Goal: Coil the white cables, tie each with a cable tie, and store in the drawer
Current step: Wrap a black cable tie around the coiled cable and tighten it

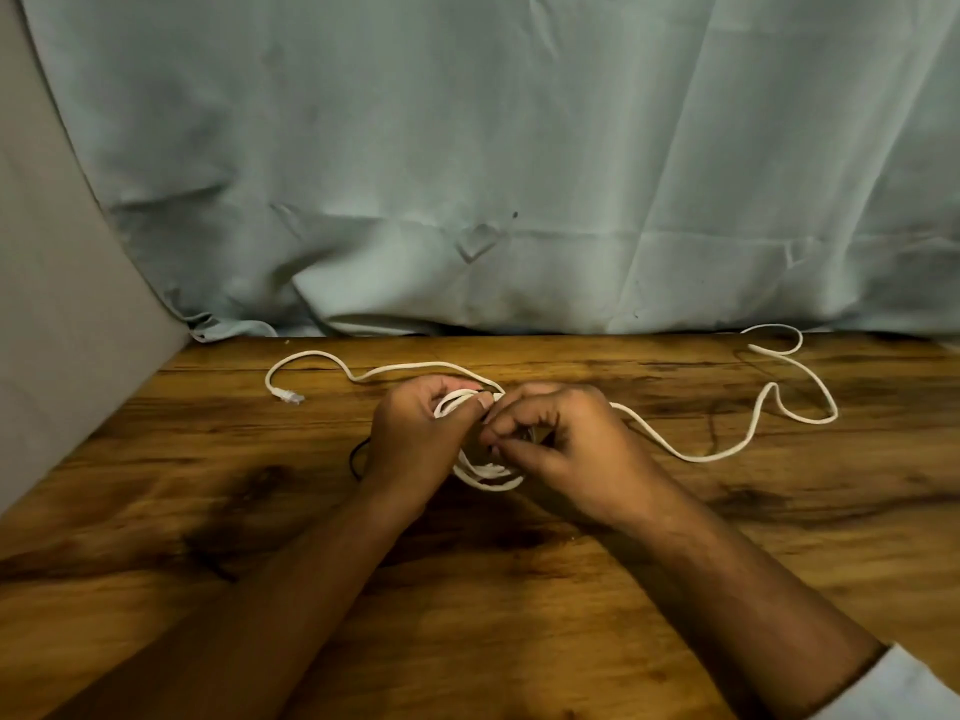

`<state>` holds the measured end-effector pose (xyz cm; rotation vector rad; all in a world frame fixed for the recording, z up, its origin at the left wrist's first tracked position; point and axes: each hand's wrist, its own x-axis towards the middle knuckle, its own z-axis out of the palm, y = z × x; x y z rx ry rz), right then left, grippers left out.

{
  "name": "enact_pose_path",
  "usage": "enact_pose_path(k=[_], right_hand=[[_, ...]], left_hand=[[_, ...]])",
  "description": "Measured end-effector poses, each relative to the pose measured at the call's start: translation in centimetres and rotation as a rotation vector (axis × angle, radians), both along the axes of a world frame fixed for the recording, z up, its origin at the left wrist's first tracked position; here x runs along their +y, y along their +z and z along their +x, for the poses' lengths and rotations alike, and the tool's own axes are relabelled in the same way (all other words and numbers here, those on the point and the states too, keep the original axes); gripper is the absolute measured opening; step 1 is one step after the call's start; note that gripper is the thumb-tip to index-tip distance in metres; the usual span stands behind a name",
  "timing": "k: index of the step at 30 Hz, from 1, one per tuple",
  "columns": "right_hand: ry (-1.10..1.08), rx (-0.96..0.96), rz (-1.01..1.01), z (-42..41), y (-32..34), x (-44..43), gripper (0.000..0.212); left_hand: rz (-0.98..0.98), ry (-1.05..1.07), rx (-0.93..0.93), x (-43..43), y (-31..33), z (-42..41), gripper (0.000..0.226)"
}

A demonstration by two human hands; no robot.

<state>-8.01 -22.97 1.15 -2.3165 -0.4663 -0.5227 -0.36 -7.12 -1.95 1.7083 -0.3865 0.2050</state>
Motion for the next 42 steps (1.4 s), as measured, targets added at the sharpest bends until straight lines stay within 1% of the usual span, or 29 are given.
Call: enact_pose_path(k=[2,4,6,9,11,16,19,21,26,28,30,32,35,39,42], right_hand=[[0.020,-0.001,0.158,0.2,-0.3,-0.1,0.016],[0.033,0.076,0.395,0.2,-0.1,-0.3,0.015],[0.027,0.125,0.574,0.1,0.3,-0.4,0.012],[-0.021,0.128,0.751,-0.1,0.9,-0.7,0.010],[-0.065,0.144,0.819,0.0,1.2,-1.1,0.012],[-0.168,0.105,0.669,0.3,1.3,-2.1,0.006],[-0.153,0.123,0.646,0.3,1.4,-2.3,0.008],[-0.101,0.176,0.692,0.2,1.4,-2.2,0.010],[0.025,0.315,0.911,0.2,1.2,-1.9,0.014],[0.028,0.340,0.975,0.2,1.2,-1.8,0.017],[-0.003,0.340,0.994,0.1,1.4,-1.8,0.020],[-0.050,0.326,0.928,-0.1,1.6,-2.0,0.016],[-0.110,0.324,0.750,-0.2,2.0,-2.3,0.009],[-0.171,0.350,0.522,-0.5,2.4,-2.2,0.006],[-0.225,0.326,0.408,-0.6,2.6,-2.0,0.008]], left_hand=[[-0.027,-0.008,0.000,-0.1,0.1,-0.1,0.005],[-0.040,-0.013,-0.018,-0.1,0.2,-0.2,0.006],[-0.030,-0.025,-0.068,-0.2,0.3,-0.3,0.008],[0.018,-0.035,-0.191,-0.4,0.4,-0.7,0.013],[0.078,-0.014,-0.267,-0.5,0.3,-0.8,0.014],[0.138,-0.015,-0.352,-0.8,0.2,-1.1,0.019],[0.154,-0.004,-0.371,-0.8,0.0,-0.9,0.020],[0.162,0.006,-0.380,-0.7,-0.1,-0.8,0.021],[0.150,0.008,-0.364,-0.6,-0.3,-0.7,0.020],[0.157,0.005,-0.366,-0.6,-0.3,-0.7,0.018],[0.156,0.002,-0.366,-0.7,-0.3,-0.8,0.018],[0.160,0.007,-0.374,-0.8,-0.4,-0.9,0.019],[0.161,0.005,-0.380,-0.8,-0.3,-1.0,0.020],[0.174,0.001,-0.373,-0.8,-0.3,-1.1,0.022],[0.187,0.006,-0.378,-0.9,-0.3,-1.2,0.025]])
